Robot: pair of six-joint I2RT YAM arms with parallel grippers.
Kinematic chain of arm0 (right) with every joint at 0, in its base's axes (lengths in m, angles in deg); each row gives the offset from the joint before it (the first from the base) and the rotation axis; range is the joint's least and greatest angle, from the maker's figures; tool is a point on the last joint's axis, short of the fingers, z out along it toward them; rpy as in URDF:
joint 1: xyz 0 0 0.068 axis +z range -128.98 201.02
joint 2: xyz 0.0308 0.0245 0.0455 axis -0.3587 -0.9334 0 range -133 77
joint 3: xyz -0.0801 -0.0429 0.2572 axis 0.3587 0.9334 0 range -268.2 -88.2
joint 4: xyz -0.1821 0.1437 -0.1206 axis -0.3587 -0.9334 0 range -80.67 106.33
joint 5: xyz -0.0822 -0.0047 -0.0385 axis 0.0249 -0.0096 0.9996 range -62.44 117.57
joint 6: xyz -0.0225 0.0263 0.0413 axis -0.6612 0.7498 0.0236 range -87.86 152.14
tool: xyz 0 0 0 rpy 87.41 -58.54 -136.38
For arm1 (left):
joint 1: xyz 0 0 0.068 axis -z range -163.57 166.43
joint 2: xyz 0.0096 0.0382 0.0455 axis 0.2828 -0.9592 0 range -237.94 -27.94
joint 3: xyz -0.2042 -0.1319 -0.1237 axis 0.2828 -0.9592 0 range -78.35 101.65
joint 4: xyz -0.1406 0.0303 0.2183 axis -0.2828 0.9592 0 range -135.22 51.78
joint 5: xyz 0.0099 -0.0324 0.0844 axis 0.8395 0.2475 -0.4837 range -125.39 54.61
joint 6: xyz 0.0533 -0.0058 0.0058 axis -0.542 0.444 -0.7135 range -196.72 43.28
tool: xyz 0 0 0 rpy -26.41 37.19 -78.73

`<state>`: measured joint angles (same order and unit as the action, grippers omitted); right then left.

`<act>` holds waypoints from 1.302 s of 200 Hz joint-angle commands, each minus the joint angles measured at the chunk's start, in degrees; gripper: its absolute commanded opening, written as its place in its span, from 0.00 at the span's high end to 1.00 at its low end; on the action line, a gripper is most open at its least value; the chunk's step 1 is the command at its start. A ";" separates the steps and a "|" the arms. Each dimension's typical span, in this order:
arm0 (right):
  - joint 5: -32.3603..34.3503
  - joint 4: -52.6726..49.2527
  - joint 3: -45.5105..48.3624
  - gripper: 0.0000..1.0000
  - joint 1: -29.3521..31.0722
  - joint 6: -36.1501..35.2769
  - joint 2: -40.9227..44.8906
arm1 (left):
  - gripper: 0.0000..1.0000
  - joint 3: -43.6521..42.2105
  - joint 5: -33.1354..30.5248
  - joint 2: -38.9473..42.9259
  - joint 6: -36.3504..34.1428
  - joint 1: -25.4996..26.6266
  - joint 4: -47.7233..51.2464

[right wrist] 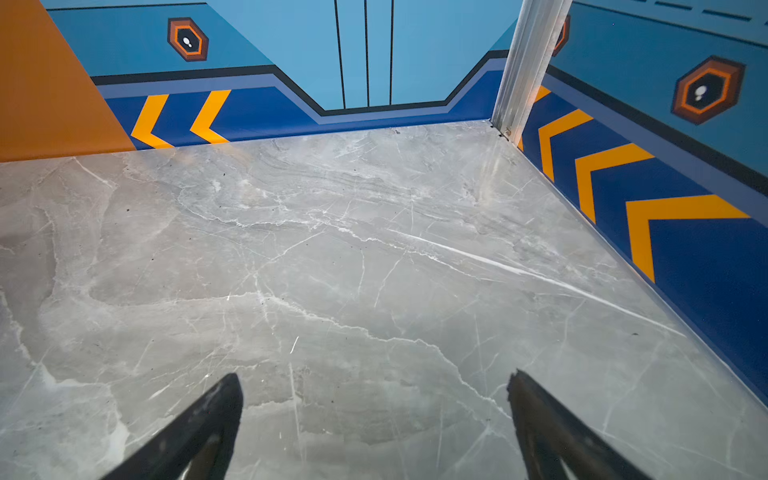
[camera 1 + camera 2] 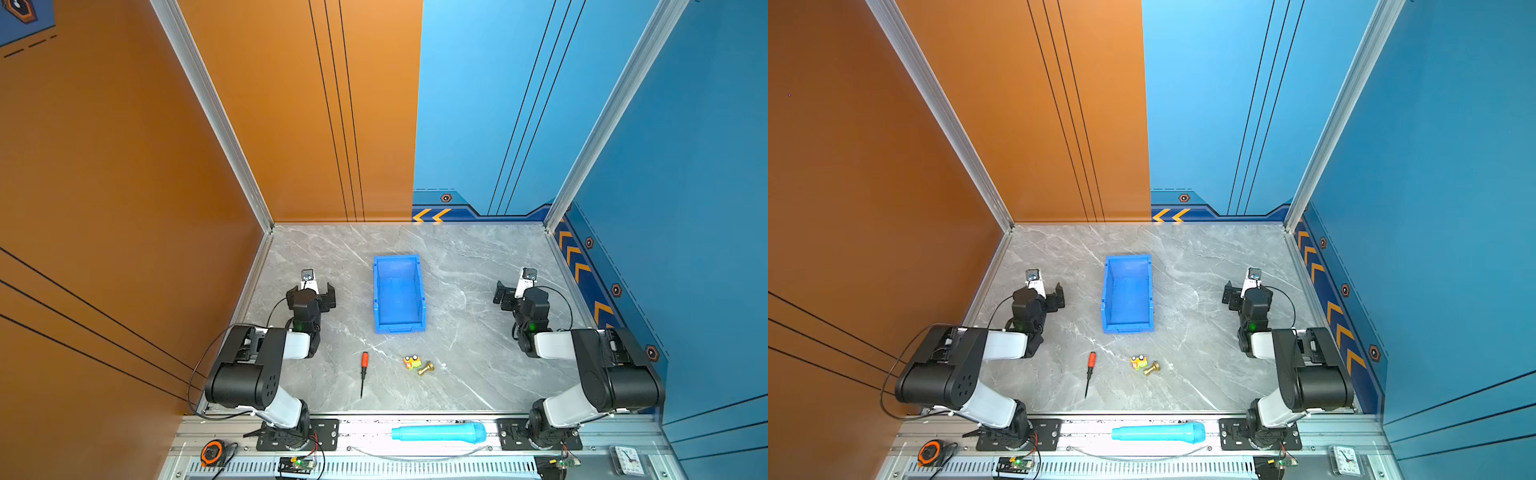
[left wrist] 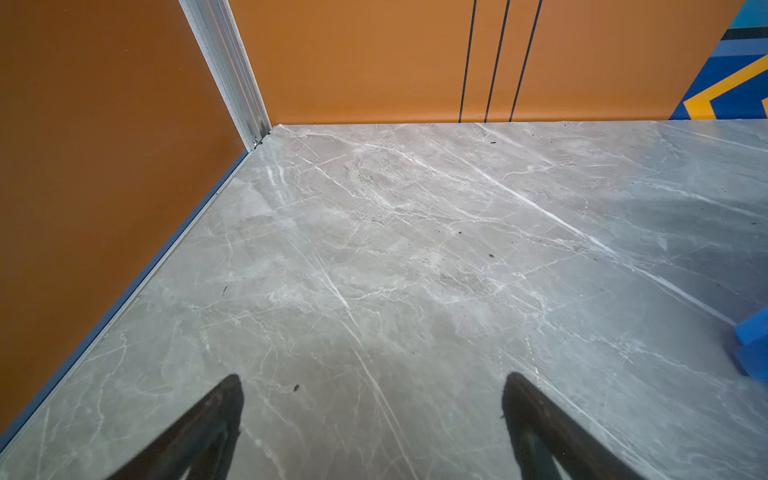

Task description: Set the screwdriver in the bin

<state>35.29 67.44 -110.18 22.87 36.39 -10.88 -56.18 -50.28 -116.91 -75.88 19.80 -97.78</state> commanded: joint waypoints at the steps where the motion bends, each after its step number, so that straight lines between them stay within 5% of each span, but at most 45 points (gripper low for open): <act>1: 1.13 0.92 0.59 0.00 0.17 -0.56 -0.73 | 0.02 -0.61 0.92 -0.59 -0.93 -0.39 -0.88; 232: 1.38 1.00 0.58 0.00 0.26 -0.67 -0.72 | 0.02 -0.74 1.03 -0.49 -0.92 -0.39 -0.88; 260: 2.93 -4.98 -1.07 0.00 1.02 -0.98 3.02 | 0.02 0.31 1.69 2.34 -1.30 -0.39 3.03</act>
<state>35.47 66.87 -110.20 23.02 36.37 -10.72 -56.18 -50.09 -116.89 -75.92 19.80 -97.71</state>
